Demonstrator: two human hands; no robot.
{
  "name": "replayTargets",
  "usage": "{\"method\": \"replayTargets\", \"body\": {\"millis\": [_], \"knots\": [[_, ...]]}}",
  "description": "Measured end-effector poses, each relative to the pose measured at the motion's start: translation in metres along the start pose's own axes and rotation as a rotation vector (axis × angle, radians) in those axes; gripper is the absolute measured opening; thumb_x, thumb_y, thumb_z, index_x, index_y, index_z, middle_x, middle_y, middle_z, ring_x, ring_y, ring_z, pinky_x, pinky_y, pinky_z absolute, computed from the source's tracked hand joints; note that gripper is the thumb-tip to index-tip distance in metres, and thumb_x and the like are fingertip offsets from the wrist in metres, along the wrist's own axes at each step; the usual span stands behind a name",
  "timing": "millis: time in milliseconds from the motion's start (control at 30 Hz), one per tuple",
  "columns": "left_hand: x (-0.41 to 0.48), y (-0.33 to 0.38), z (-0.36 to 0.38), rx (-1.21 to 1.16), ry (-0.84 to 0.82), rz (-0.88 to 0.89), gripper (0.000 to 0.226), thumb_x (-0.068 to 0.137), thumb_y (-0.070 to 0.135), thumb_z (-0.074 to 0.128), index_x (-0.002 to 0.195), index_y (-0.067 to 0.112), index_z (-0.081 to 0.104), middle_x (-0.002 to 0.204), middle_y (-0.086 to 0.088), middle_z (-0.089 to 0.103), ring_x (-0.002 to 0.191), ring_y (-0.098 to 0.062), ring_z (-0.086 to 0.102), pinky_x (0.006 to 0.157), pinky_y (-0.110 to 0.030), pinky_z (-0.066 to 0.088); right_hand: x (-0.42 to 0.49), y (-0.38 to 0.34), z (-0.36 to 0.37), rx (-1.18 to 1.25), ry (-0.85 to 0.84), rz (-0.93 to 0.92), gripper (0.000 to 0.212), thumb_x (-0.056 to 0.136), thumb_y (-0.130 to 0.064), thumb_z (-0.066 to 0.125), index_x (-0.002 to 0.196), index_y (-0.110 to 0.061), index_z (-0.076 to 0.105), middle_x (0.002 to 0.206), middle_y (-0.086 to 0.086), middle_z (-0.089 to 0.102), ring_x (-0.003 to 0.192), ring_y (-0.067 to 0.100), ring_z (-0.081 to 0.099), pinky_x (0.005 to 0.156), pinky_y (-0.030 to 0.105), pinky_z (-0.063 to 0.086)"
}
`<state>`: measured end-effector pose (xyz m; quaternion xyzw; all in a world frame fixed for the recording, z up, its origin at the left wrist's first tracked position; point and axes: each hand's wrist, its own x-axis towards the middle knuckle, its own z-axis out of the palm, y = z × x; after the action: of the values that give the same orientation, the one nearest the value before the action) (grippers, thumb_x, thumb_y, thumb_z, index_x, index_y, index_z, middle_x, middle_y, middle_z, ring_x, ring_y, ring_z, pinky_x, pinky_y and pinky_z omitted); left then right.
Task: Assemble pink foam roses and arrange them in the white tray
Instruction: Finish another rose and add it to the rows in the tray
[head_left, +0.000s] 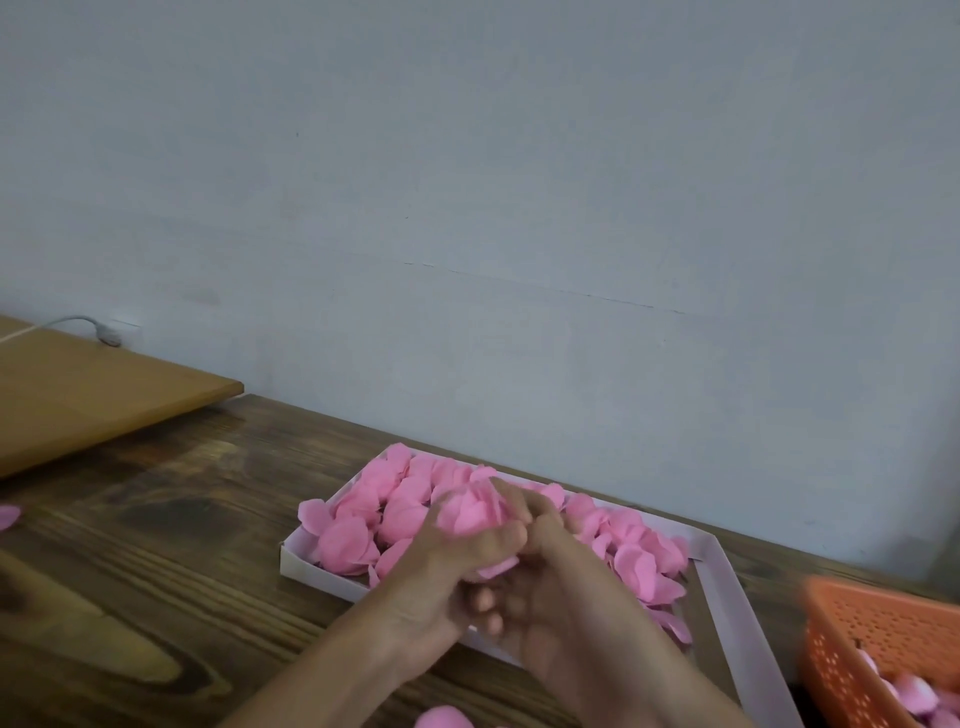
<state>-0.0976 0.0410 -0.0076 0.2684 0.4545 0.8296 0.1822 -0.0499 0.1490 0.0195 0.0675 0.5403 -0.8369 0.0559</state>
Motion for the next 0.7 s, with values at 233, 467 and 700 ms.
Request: {"method": "replayTargets", "body": {"millis": [233, 467, 700], "knots": [[0.008, -0.003, 0.003, 0.217, 0.212, 0.163, 0.018, 0.071, 0.023, 0.090, 0.079, 0.012, 0.079, 0.100, -0.023, 0.077, 0.093, -0.032, 0.076, 0.065, -0.031, 0.058, 0.000, 0.010, -0.018, -0.632, 0.215, -0.406, 0.012, 0.100, -0.035, 0.056, 0.104, -0.040, 0.066, 0.088, -0.012, 0.073, 0.074, 0.003, 0.067, 0.064, 0.022, 0.051], [0.016, -0.008, -0.008, 0.534, 0.422, 0.331, 0.014, 0.081, 0.017, 0.088, 0.079, 0.025, 0.076, 0.067, 0.001, 0.072, 0.060, -0.010, 0.068, 0.055, -0.022, 0.052, -0.009, -0.015, -0.030, -1.551, 0.112, -1.016, 0.049, 0.098, -0.017, 0.051, 0.136, -0.048, 0.055, 0.125, -0.017, 0.049, 0.115, 0.004, 0.049, 0.092, 0.024, 0.044], [0.021, -0.015, -0.010, 0.623, 0.429, 0.307, 0.030, 0.083, 0.002, 0.079, 0.062, 0.013, 0.061, 0.056, -0.004, 0.058, 0.052, -0.012, 0.061, 0.048, -0.023, 0.050, -0.009, -0.016, -0.030, -1.584, 0.037, -1.021, 0.045, 0.097, -0.027, 0.056, 0.133, -0.054, 0.057, 0.128, -0.022, 0.053, 0.110, 0.005, 0.056, 0.076, 0.033, 0.056]]}}
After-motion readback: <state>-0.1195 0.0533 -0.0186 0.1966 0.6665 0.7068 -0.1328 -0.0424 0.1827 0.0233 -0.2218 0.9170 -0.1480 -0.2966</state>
